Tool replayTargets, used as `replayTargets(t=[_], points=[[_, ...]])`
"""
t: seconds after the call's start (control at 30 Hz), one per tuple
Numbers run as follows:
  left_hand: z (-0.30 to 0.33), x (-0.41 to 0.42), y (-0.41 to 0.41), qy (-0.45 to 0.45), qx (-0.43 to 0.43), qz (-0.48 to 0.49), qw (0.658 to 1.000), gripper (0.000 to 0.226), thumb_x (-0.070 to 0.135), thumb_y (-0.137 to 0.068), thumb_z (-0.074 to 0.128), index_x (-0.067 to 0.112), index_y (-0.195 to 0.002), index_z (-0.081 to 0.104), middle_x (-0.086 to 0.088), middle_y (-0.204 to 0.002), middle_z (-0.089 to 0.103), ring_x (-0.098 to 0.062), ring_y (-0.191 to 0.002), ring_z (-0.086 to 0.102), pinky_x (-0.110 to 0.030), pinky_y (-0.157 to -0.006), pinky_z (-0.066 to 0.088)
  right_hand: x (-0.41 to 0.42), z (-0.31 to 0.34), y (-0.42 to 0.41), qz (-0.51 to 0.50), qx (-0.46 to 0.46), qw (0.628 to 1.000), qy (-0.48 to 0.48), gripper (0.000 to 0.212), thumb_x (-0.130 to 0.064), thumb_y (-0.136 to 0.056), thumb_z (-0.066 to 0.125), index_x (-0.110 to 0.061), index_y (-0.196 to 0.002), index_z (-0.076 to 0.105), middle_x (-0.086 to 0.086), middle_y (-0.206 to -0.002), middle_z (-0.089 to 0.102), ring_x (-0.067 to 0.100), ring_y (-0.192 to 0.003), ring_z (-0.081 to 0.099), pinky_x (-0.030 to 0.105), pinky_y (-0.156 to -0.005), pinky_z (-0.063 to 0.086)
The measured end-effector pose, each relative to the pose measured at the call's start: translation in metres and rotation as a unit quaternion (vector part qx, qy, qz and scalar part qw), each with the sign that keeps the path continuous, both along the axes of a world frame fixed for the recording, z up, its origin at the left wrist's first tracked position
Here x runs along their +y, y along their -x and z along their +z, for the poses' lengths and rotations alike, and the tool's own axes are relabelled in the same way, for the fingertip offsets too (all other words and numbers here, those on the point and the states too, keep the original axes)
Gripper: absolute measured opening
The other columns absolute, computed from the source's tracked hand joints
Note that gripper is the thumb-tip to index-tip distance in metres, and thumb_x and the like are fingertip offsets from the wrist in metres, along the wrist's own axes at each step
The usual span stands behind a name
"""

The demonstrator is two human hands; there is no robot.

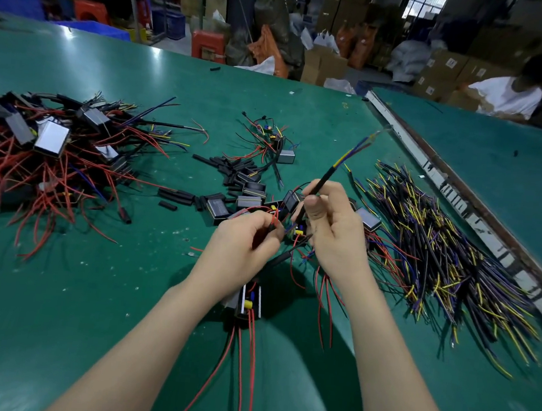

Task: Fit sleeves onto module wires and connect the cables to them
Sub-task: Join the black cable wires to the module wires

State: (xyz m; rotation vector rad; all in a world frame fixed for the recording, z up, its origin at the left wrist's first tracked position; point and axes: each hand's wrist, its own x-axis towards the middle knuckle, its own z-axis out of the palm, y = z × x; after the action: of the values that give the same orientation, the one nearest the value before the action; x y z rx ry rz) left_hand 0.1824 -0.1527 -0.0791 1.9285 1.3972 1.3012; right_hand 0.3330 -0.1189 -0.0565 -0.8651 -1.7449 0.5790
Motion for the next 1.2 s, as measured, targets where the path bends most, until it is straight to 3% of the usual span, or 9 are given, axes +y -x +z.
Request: replayTargets(t=[0.2, 0.27, 0.37, 0.57, 0.77, 0.87, 0.97, 1.07, 1.2], points=[[-0.003, 0.001, -0.005, -0.001, 0.018, 0.037, 0.999, 0.011, 0.024, -0.094, 0.052, 0.017, -0.087, 0.059, 0.013, -0.06, 0.047, 0.003, -0.056, 0.044, -0.021, -0.053, 0.026, 0.001, -0.003, 0.001, -0.039, -0.023, 0.999, -0.009, 0.018, -0.018, -0.099, 0.045, -0.035, -0.094, 0.044, -0.023, -0.066, 0.057, -0.003, -0.062, 0.051, 0.008, -0.061, 0.036], [-0.003, 0.001, -0.007, -0.002, 0.019, 0.043, 0.999, 0.012, 0.026, -0.095, 0.051, 0.018, -0.088, 0.058, 0.014, -0.06, 0.046, 0.003, -0.057, 0.044, -0.022, -0.054, 0.025, 0.0, -0.002, 0.002, -0.037, 0.0, 0.999, -0.001, 0.007, -0.031, -0.098, 0.044, -0.034, -0.092, 0.044, -0.02, -0.067, 0.058, 0.001, -0.057, 0.049, 0.019, -0.058, 0.039], [0.0, -0.001, -0.007, -0.037, 0.009, 0.041, 0.998, 0.01, 0.025, -0.095, 0.053, 0.017, -0.091, 0.059, 0.018, -0.07, 0.048, 0.008, -0.067, 0.046, -0.012, -0.06, 0.031, -0.001, -0.002, 0.004, -0.067, 0.041, 0.997, 0.026, 0.012, -0.046, -0.095, 0.045, -0.036, -0.089, 0.045, -0.001, -0.069, 0.061, 0.014, -0.051, 0.045, 0.036, -0.053, 0.039], [0.003, -0.002, -0.006, -0.103, 0.032, 0.053, 0.993, 0.011, 0.013, -0.082, 0.071, 0.01, -0.09, 0.065, 0.008, -0.082, 0.049, -0.003, -0.076, 0.043, -0.01, -0.071, 0.035, -0.002, -0.004, 0.008, -0.077, 0.04, 0.995, 0.052, 0.025, -0.049, -0.09, 0.046, -0.024, -0.091, 0.047, -0.019, -0.056, 0.055, 0.001, -0.049, 0.044, 0.029, -0.058, 0.035], [0.008, -0.004, -0.004, -0.065, 0.002, 0.012, 0.998, 0.008, 0.017, -0.089, 0.064, 0.009, -0.089, 0.066, 0.007, -0.079, 0.055, -0.002, -0.072, 0.046, -0.007, -0.067, 0.033, -0.004, 0.001, 0.008, -0.055, 0.093, 0.99, 0.089, 0.027, -0.053, -0.088, 0.048, -0.027, -0.089, 0.046, 0.005, -0.068, 0.063, 0.01, -0.042, 0.044, 0.026, -0.046, 0.036], [0.008, -0.004, -0.005, -0.044, -0.017, 0.009, 0.999, 0.005, 0.014, -0.09, 0.062, 0.01, -0.088, 0.065, 0.015, -0.077, 0.052, 0.002, -0.072, 0.046, -0.006, -0.067, 0.032, -0.004, 0.004, 0.005, -0.029, 0.053, 0.996, 0.07, 0.022, -0.051, -0.09, 0.046, -0.028, -0.089, 0.043, -0.001, -0.065, 0.06, 0.005, -0.044, 0.042, 0.022, -0.049, 0.034], [0.005, -0.003, -0.005, -0.043, 0.036, 0.006, 0.998, 0.008, 0.015, -0.091, 0.06, 0.008, -0.088, 0.062, 0.01, -0.08, 0.051, -0.003, -0.076, 0.042, -0.015, -0.069, 0.032, -0.004, 0.006, 0.002, -0.019, -0.012, 0.996, 0.085, 0.021, -0.048, -0.089, 0.045, -0.028, -0.088, 0.041, 0.018, -0.068, 0.058, 0.01, -0.05, 0.037, 0.028, -0.056, 0.032], [0.002, -0.002, -0.006, -0.036, 0.046, -0.007, 0.998, 0.009, 0.015, -0.093, 0.057, 0.008, -0.088, 0.06, 0.001, -0.085, 0.055, -0.007, -0.079, 0.043, -0.021, -0.07, 0.03, -0.005, 0.009, -0.001, 0.032, 0.002, 0.988, 0.153, 0.02, -0.044, -0.09, 0.049, -0.024, -0.092, 0.044, 0.005, -0.07, 0.057, 0.005, -0.043, 0.037, 0.02, -0.047, 0.033], [0.004, -0.002, -0.007, 0.0, 0.002, -0.008, 1.0, 0.017, 0.018, -0.097, 0.05, 0.014, -0.081, 0.053, 0.007, -0.073, 0.05, 0.0, -0.069, 0.042, -0.015, -0.064, 0.031, -0.006, 0.008, -0.003, 0.114, 0.053, 0.952, 0.278, 0.01, -0.013, -0.095, 0.056, -0.022, -0.092, 0.053, -0.008, -0.066, 0.055, 0.004, -0.045, 0.045, 0.016, -0.047, 0.038]])
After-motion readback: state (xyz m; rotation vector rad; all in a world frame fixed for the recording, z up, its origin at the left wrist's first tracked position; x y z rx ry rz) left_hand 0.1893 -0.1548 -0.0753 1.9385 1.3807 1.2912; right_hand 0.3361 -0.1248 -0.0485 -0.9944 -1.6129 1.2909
